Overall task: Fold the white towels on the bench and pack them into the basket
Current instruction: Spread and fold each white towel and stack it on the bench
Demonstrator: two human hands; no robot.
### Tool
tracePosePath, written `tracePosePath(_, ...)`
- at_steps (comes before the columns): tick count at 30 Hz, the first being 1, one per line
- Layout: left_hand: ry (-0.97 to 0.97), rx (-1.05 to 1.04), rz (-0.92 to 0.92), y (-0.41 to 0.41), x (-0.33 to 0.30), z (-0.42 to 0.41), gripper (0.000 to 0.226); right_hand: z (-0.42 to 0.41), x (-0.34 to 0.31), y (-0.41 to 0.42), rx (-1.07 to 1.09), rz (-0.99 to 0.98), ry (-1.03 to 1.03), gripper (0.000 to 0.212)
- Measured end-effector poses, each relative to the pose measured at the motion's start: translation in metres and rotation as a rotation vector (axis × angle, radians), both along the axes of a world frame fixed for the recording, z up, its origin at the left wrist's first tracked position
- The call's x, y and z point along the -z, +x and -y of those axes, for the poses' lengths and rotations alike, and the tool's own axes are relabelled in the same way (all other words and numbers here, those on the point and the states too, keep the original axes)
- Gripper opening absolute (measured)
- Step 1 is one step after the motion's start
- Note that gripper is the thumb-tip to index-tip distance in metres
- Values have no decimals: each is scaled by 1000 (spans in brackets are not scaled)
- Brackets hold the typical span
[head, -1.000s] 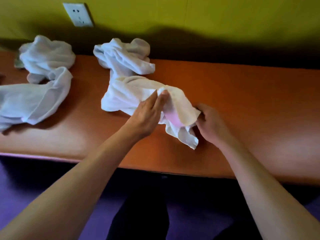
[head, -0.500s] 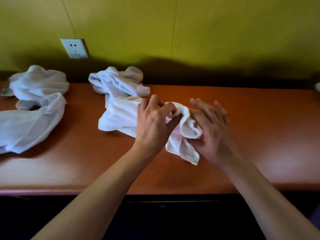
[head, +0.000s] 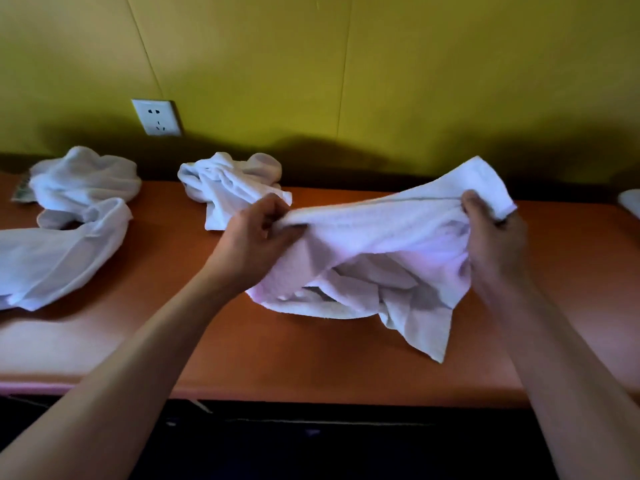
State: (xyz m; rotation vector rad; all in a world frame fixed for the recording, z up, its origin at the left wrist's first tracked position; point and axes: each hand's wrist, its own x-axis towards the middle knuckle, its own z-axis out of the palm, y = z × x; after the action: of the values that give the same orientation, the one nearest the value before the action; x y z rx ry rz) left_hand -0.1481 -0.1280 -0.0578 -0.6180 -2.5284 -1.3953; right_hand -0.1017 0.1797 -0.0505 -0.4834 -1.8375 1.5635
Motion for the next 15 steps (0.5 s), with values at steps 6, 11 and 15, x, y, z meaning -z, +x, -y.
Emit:
tracePosePath(6,212,-289,-304,-6,-85,-14,23,-10,-75,1,-60,-159,-146,12)
tracePosePath(11,-267,-17,-45,-18,-150,-6,77,-29,-138,3,-19,-303,-27,18)
tracePosePath(15,-728,209,242,-28,-104,24,72,-75,-140,6,106,-265,-2,21)
